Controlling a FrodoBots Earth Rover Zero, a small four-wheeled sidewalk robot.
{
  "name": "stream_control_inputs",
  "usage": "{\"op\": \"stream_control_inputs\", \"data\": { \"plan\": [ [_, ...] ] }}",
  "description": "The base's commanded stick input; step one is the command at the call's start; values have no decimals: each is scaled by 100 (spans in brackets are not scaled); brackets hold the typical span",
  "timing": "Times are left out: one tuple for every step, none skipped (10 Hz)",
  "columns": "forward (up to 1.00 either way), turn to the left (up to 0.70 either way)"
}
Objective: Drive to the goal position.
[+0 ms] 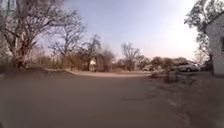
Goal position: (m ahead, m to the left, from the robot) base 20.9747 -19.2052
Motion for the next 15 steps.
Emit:
{"op": "stream_control_inputs", "data": {
  "plan": [
    [70,0],
    [70,0],
    [70,0],
    [70,0],
    [70,0],
    [70,0],
    [70,0],
    [70,0],
    [70,0],
    [70,0],
    [70,0],
    [70,0],
    [70,0],
    [70,0],
    [70,0]
  ]
}}
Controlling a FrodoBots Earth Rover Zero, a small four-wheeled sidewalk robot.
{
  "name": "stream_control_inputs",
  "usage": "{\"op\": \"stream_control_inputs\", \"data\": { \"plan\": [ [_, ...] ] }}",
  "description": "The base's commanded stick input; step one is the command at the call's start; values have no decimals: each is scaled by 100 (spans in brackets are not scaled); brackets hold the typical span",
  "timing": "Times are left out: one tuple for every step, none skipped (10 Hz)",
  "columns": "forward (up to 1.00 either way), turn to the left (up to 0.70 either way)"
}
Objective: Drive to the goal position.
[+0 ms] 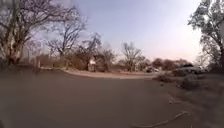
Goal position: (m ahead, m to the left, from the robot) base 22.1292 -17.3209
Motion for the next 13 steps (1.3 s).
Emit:
{"op": "stream_control_inputs", "data": {
  "plan": [
    [70,0],
    [70,0],
    [70,0],
    [70,-35],
    [70,-35],
    [70,-35],
    [70,-35],
    [70,-21],
    [70,-4],
    [70,0],
    [70,0],
    [70,0],
    [70,0]
  ]
}}
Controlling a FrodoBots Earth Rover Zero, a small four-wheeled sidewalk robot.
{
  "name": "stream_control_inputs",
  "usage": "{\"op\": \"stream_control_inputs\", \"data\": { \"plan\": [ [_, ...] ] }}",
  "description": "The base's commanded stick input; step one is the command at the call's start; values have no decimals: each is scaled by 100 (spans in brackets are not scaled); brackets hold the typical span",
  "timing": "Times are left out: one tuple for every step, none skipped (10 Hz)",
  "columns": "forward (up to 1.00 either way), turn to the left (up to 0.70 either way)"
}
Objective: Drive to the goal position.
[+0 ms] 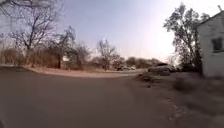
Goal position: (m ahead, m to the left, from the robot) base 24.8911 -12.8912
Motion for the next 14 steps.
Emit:
{"op": "stream_control_inputs", "data": {
  "plan": [
    [70,0],
    [70,0],
    [70,0],
    [70,0],
    [70,0],
    [70,0],
    [70,0],
    [70,0],
    [70,0],
    [70,0],
    [70,0],
    [70,0],
    [70,0],
    [70,0]
  ]
}}
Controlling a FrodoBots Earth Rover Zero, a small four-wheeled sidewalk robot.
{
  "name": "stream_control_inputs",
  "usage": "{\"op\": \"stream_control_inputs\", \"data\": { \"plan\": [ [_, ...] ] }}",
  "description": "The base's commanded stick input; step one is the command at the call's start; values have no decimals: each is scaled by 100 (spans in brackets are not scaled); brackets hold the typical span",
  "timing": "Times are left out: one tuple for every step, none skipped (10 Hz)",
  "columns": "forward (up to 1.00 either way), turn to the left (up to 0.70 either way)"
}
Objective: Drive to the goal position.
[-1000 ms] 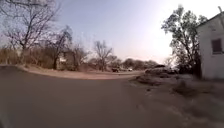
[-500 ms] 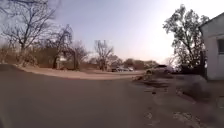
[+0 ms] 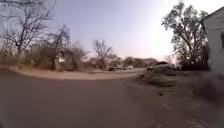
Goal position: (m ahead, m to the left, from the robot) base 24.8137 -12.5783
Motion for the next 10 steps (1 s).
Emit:
{"op": "stream_control_inputs", "data": {
  "plan": [
    [70,0],
    [70,0],
    [70,0],
    [70,0],
    [70,0],
    [70,0],
    [70,0],
    [70,0],
    [70,0],
    [70,0]
  ]
}}
